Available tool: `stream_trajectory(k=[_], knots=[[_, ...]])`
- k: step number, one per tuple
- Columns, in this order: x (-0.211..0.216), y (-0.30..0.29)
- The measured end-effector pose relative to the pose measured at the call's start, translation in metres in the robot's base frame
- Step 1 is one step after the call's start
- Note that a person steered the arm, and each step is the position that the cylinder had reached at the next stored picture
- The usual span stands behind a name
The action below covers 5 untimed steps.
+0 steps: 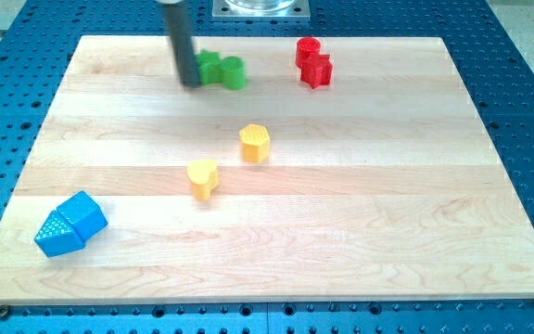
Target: Push the green blocks into the red blocks
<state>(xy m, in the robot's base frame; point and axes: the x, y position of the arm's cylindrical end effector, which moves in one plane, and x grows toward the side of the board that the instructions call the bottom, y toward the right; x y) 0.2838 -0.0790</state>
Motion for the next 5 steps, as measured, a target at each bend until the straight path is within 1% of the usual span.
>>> stream_trajectory(k=[1, 2, 3, 4, 5], knots=[[-0.006, 0.041], [-0.013, 0.021], [-0.037, 0.027], [-0.041, 0.035], [-0.042, 0.069]])
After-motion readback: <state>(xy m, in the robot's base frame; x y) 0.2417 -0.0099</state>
